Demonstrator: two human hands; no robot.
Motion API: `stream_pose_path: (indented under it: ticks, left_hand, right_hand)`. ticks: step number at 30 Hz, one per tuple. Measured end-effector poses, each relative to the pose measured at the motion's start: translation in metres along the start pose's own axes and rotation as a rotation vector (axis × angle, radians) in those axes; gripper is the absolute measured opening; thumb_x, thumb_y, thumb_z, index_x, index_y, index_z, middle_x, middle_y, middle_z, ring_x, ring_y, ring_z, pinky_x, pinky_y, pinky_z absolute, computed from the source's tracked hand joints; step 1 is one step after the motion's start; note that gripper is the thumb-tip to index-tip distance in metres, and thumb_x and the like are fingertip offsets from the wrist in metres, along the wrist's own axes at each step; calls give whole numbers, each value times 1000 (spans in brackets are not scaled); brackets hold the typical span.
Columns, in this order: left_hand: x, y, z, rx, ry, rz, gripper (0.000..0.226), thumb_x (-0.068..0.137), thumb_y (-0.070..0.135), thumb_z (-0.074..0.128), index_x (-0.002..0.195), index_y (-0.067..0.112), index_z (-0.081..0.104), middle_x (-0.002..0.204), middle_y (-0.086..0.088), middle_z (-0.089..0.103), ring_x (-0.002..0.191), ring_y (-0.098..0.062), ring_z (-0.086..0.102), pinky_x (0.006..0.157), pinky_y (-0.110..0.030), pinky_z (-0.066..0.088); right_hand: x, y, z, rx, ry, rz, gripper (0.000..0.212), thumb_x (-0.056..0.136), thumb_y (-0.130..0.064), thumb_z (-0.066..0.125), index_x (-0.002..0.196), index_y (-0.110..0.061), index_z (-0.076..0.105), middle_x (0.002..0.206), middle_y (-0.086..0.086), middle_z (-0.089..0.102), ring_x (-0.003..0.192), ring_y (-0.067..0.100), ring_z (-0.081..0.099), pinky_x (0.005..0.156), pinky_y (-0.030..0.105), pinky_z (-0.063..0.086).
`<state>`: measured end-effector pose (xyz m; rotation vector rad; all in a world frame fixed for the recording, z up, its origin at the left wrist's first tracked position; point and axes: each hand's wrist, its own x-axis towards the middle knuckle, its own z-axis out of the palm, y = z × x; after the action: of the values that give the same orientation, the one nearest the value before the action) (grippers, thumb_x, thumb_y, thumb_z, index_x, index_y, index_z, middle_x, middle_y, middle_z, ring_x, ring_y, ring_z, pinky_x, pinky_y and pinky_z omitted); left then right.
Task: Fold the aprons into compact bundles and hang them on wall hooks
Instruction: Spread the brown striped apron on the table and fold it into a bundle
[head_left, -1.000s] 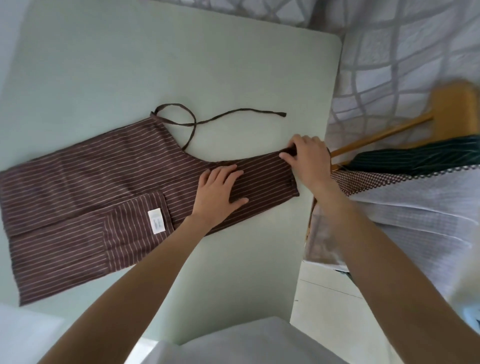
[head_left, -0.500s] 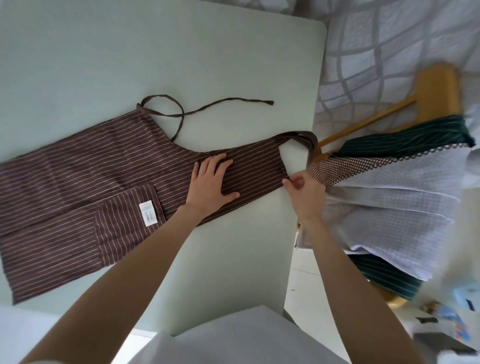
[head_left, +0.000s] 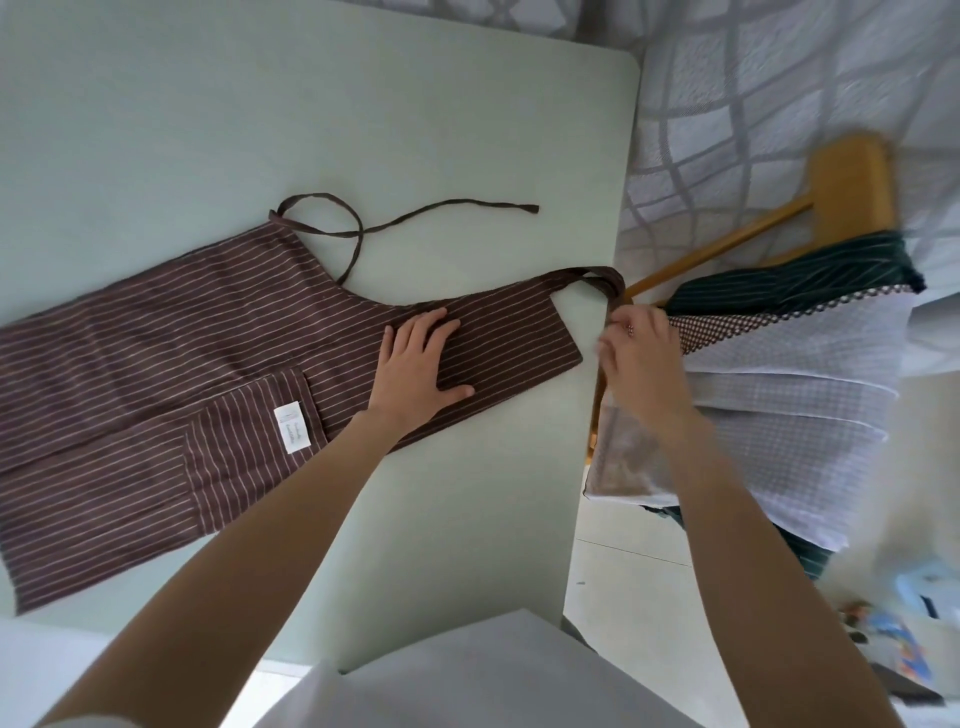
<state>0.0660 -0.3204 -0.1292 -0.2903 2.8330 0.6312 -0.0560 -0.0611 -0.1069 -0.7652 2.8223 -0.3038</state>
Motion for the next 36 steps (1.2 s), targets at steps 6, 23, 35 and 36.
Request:
stream_pose_path:
  ticks: [6, 23, 35, 36]
  left_hand:
    - [-19, 12, 2, -94, -3, 49, 76, 83, 49, 61, 146, 24, 26, 156, 2, 16, 145, -17, 8, 117, -44, 7]
    - [-255, -159, -14, -51, 165, -461, 55, 83, 46, 64, 132, 25, 49, 140, 5, 44, 129, -21, 38, 105, -44, 33]
    - [-319, -177, -31, 8, 303, -491, 13, 87, 17, 64, 96, 16, 73, 85, -3, 73, 67, -24, 68, 64, -31, 55]
    - [-325, -173, -29, 6, 291, -504, 14, 89, 19, 62, 98, 17, 73, 85, -3, 73, 67, -23, 68, 64, -31, 55]
  right_hand:
    - [-1, -42, -10, 88, 68, -212, 20, 84, -5, 61, 103, -9, 62, 115, 13, 56, 108, 28, 52, 94, 37, 44]
    - [-45, -263, 81, -79, -157, -848, 26, 71, 2, 70, 93, -7, 61, 89, 9, 61, 75, 25, 58, 62, 34, 49]
    - [-93, -224, 84, -224, -120, -806, 34, 73, 4, 66, 106, -3, 62, 113, 16, 60, 100, 34, 59, 72, 41, 53]
    - [-95, -220, 83, -220, -127, -798, 38, 72, 6, 66, 109, -4, 61, 114, 16, 60, 100, 33, 59, 72, 41, 53]
